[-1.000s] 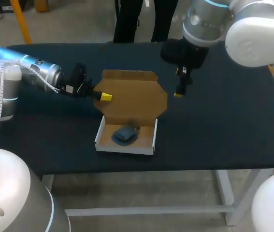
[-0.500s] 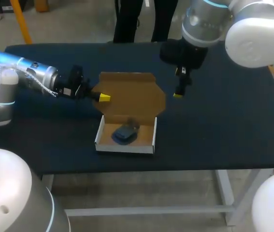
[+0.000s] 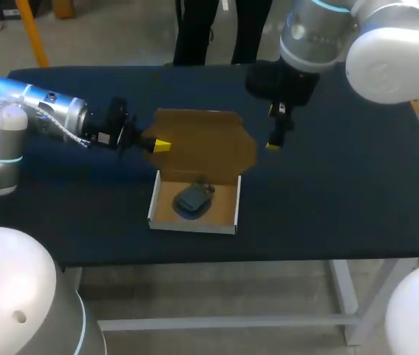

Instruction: Assemble the packaging by folding the flat box into shape, placing the metal phone stand inside, and closing the box properly

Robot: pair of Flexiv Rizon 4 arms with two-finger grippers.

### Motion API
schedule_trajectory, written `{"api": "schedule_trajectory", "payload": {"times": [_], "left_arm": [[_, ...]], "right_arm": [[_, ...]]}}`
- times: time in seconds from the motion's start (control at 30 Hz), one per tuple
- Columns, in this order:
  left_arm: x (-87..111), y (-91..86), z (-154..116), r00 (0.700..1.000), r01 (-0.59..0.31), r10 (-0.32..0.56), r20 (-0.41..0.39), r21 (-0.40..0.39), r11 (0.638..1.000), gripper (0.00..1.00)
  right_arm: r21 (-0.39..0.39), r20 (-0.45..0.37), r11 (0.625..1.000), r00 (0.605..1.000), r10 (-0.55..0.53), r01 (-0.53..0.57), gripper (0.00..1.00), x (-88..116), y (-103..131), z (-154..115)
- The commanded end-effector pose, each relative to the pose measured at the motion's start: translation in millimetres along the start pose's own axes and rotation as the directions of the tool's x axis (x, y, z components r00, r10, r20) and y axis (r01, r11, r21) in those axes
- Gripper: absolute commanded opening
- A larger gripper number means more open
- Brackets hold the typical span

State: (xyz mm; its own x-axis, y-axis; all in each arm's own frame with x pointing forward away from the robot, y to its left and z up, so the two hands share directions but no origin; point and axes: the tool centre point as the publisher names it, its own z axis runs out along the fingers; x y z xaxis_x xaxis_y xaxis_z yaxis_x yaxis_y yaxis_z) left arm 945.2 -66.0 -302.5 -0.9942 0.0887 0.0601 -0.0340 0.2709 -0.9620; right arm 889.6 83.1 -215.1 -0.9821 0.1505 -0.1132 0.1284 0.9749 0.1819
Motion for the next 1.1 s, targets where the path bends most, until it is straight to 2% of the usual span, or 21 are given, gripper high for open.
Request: {"api": "schedule_trajectory", "payload": {"times": [0.03, 0.27, 0.63, 0.8, 1.1], "left_arm": [[6.0, 1.6, -1.6, 0.999, -0.013, 0.012, 0.037, 0.013, 1.0, 0.0], [6.8, 3.0, -4.7, 0.998, -0.052, 0.05, 0.048, 0.027, 0.998, 0.0], [8.1, 0.1, -2.1, 0.993, -0.092, 0.092, 0.068, 0.001, 0.996, 0.0], [7.0, -0.5, -1.7, 0.993, -0.071, 0.072, 0.093, -0.02, 0.997, 0.0], [7.0, -0.5, -1.7, 0.993, -0.071, 0.072, 0.093, -0.02, 0.997, 0.0]], "right_arm": [[0.0, -0.002, 1.0, 1.0, -0.003, 0.003, 1.0, 0.4, -2.0, -1.4], [-0.002, -0.007, 1.0, 1.0, -0.003, 0.003, 1.0, -0.7, -2.9, -0.4], [-0.003, -0.008, 1.0, 1.0, -0.004, 0.004, 1.0, -1.9, -3.8, -0.7], [-0.004, -0.01, 1.0, 1.0, -0.005, 0.005, 1.0, -2.4, -3.7, -0.5], [-0.008, -0.01, 1.0, 1.0, -0.021, 0.021, 1.0, -2.7, 0.2, -0.8]]}}
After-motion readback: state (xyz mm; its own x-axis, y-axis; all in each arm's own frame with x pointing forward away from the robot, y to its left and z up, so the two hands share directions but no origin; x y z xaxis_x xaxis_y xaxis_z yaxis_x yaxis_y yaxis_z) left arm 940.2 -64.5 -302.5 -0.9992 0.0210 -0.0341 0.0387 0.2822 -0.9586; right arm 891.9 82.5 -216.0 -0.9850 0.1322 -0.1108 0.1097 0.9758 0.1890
